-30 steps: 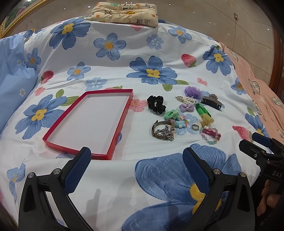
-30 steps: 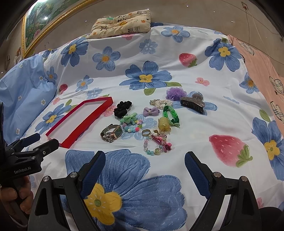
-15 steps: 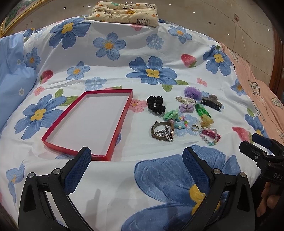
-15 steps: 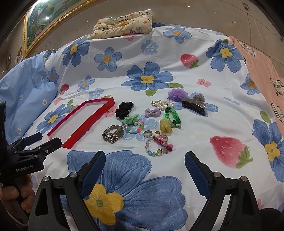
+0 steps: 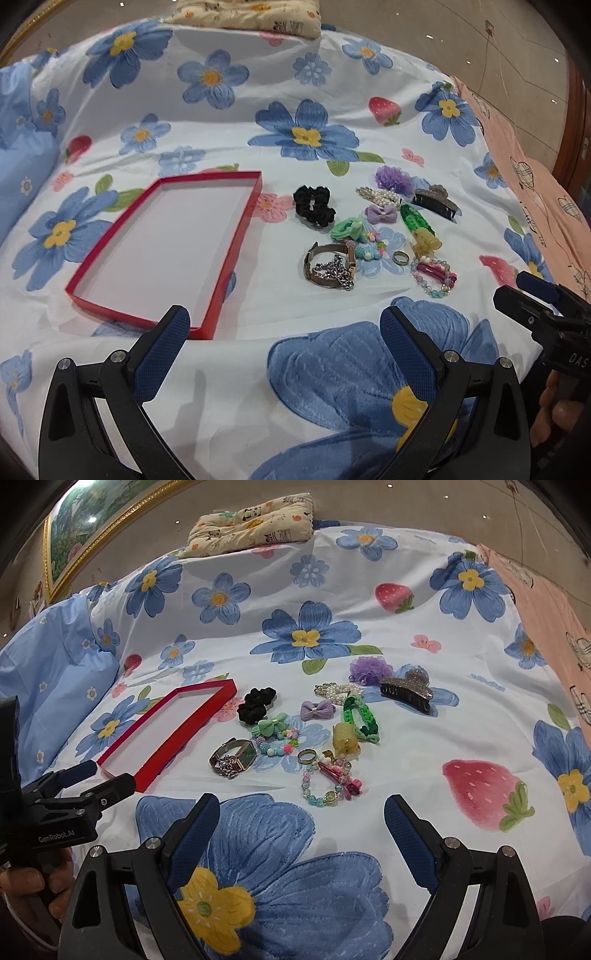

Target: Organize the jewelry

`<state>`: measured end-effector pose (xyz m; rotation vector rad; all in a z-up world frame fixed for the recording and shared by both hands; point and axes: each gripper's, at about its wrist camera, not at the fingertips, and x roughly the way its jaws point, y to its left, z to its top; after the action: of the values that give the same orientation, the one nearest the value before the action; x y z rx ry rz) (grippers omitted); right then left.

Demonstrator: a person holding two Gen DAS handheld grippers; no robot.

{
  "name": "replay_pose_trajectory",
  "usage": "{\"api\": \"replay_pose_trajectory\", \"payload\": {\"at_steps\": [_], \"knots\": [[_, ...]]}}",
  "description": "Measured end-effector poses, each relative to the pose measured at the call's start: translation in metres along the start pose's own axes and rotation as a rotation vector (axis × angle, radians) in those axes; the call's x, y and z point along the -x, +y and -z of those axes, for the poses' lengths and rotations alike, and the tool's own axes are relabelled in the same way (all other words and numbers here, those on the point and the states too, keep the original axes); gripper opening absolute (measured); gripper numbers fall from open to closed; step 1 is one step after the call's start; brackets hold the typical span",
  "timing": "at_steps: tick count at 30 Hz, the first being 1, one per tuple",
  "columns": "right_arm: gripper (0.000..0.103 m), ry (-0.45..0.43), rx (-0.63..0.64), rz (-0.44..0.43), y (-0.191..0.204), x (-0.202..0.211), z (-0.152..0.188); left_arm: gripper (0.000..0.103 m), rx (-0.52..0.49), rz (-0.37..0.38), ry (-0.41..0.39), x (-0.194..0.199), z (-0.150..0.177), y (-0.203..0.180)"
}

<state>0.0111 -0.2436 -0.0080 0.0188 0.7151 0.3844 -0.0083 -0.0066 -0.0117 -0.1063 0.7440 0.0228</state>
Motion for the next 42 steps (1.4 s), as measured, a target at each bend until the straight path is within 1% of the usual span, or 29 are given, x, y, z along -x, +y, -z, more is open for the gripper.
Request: {"api": "replay_pose_trajectory", "payload": {"at_steps": [4, 6, 10, 11, 13, 15, 16, 17, 20, 23, 30, 35, 38, 42], "knots": [[0.092, 0.021, -0.041, -0.02, -0.007, -0.007, -0.007, 0.103, 0.025, 0.041, 0.051, -0.017, -0.009, 0.005], [0.092, 0.02, -0.049, -0.02, -0.011, -0.01, -0.011, 0.103, 0.025, 0.057, 0.061, -0.022, -0.013, 0.005], [0.089, 0.016, -0.055, -0.006, -0.019, -0.017, -0.021, 0.101, -0.013, 0.062, 0.069, -0.033, -0.025, -0.002], [0.086, 0.02, -0.06, -0.004, -0.021, -0.019, -0.024, 0.098, -0.017, 0.071, 0.071, -0.035, -0.027, -0.003], [0.084, 0.024, -0.074, -0.008, -0.025, -0.023, -0.028, 0.095, -0.026, 0.084, 0.081, -0.04, -0.032, -0.004], [0.078, 0.025, -0.08, -0.001, -0.028, -0.028, -0.031, 0.092, -0.038, 0.09, 0.09, -0.046, -0.036, -0.006], [0.077, 0.028, -0.079, 0.006, -0.029, -0.031, -0.032, 0.091, -0.043, 0.098, 0.1, -0.05, -0.037, -0.008], [0.076, 0.036, -0.083, 0.011, -0.031, -0.035, -0.033, 0.087, -0.047, 0.106, 0.108, -0.053, -0.038, -0.009], [0.067, 0.052, -0.101, 0.007, -0.036, -0.046, -0.035, 0.082, -0.057, 0.119, 0.136, -0.065, -0.042, -0.012], [0.065, 0.056, -0.127, -0.006, -0.043, -0.057, -0.04, 0.081, -0.052, 0.119, 0.147, -0.076, -0.05, -0.011], [0.063, 0.1, -0.13, 0.014, -0.05, -0.08, -0.051, 0.081, -0.047, 0.101, 0.164, -0.111, -0.087, -0.009], [0.061, 0.103, -0.146, 0.021, -0.06, -0.1, -0.071, 0.081, -0.038, 0.112, 0.197, -0.141, -0.106, -0.008], [0.058, 0.115, -0.155, 0.035, -0.068, -0.115, -0.082, 0.081, -0.029, 0.12, 0.218, -0.159, -0.114, -0.008], [0.051, 0.151, -0.161, 0.05, -0.078, -0.142, -0.093, 0.081, -0.016, 0.137, 0.249, -0.182, -0.124, -0.008]]}}
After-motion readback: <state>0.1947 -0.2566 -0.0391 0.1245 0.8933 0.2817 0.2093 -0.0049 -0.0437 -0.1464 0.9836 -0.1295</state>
